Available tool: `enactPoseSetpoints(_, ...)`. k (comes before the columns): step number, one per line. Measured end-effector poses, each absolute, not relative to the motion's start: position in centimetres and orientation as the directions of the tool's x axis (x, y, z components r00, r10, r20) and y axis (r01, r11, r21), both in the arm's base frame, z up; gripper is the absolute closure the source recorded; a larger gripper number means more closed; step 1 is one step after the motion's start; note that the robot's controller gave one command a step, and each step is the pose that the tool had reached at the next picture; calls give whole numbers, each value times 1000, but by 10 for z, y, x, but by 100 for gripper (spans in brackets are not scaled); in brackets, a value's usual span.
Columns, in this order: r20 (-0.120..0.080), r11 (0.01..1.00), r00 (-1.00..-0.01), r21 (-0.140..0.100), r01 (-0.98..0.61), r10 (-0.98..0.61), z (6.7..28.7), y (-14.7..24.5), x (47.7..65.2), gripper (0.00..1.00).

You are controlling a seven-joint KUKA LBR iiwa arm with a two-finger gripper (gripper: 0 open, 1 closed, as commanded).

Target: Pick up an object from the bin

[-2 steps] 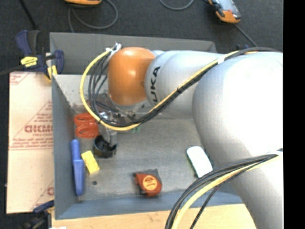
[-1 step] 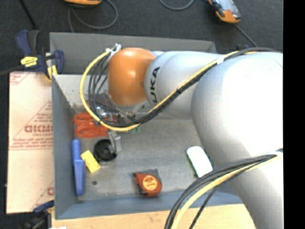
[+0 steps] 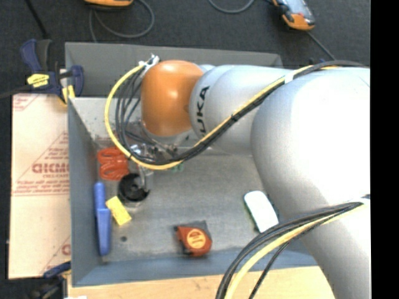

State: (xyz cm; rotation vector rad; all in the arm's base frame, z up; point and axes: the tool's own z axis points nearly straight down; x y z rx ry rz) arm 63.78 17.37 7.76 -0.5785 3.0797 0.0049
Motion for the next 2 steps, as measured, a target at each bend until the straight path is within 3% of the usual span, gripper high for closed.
enactPoseSetpoints(1, -8, 932, -932, 2, -362, -362, 78, 174, 638, 100)
enactPoseSetpoints(2, 0, 936, -936, 1, -351, -351, 121, 188, 631, 100)
